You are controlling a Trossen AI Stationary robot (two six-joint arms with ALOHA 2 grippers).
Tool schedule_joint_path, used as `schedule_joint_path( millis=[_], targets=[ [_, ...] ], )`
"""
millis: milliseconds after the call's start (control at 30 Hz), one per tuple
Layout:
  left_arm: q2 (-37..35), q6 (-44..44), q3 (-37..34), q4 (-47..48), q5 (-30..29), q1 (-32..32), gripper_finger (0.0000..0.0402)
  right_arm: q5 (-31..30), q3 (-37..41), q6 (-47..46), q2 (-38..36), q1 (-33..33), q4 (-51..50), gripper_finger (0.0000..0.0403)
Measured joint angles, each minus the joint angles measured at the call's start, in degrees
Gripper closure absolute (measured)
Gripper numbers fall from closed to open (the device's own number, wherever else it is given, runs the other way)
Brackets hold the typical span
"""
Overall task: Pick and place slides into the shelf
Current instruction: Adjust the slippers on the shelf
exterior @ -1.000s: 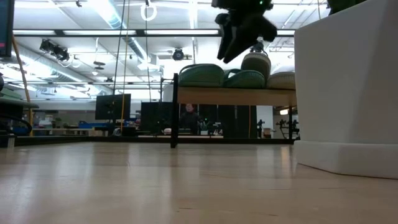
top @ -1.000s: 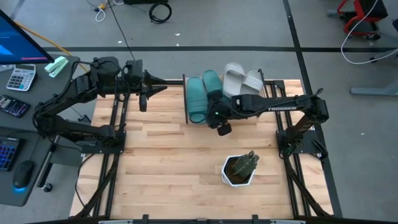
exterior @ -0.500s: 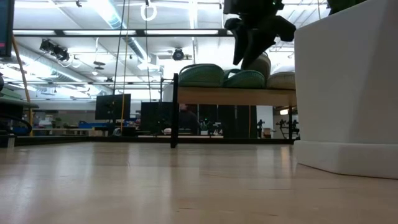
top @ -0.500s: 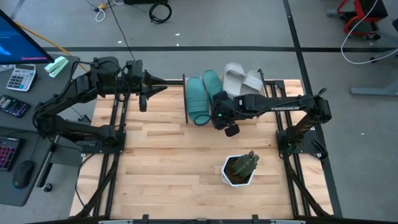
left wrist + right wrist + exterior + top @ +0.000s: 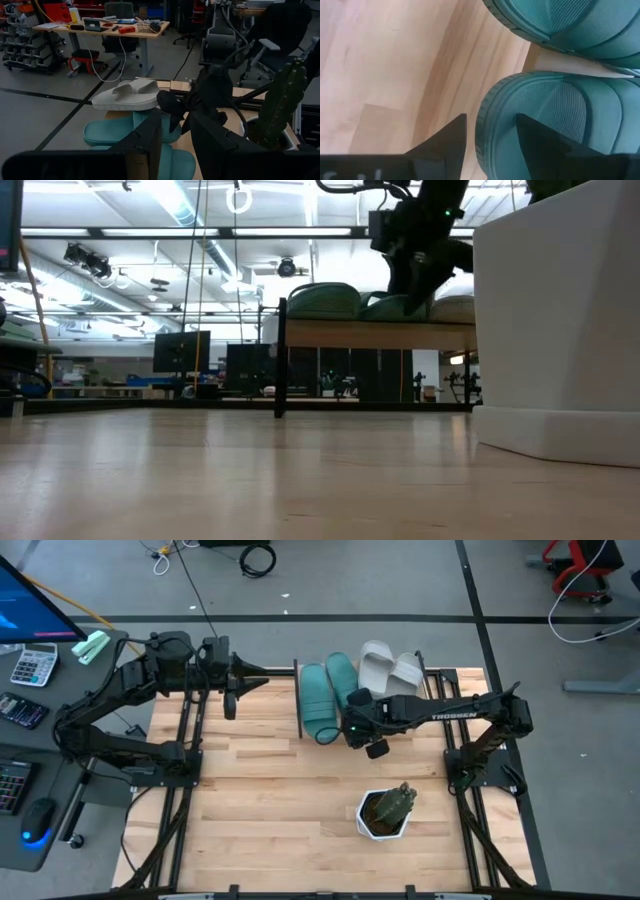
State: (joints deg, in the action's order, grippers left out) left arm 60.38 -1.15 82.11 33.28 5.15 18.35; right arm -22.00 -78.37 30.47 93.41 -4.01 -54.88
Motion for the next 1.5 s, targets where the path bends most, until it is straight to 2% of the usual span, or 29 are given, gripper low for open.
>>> schedule_joint_path(
  millis=[133,300,333,800,1033,1500],
  targets=[
    [0.0,0.0,0.0,0.0,0.0,0.0,0.0294,-2.6,0.1,-0.3,0.0,0.0,0.7,0.0254],
    [0.0,-0.2,0.0,0.0,0.0,0.0,0.0294,-3.2,-0.9,-0.9,0.0,0.1,0.7,0.0358],
    [0.0,-0.2,0.0,0.0,0.0,0.0,0.0294,-3.0,-1.0,-0.9,0.0,0.0,0.6,0.0368],
    [0.0,-0.1,0.0,0.0,-0.6,0.0,0.0294,-4.1,-5.0,-2.0,-0.1,0.2,-1.6,0.0368],
    [0.0,0.0,0.0,0.0,-1.1,0.0,0.0294,-4.5,-5.3,-4.8,-0.2,0.8,-5.0,0.0368],
    [0.0,0.0,0.0,0.0,-1.1,0.0,0.0294,-4.4,-6.6,-6.6,-0.2,3.1,-5.7,0.0368]
  ],
)
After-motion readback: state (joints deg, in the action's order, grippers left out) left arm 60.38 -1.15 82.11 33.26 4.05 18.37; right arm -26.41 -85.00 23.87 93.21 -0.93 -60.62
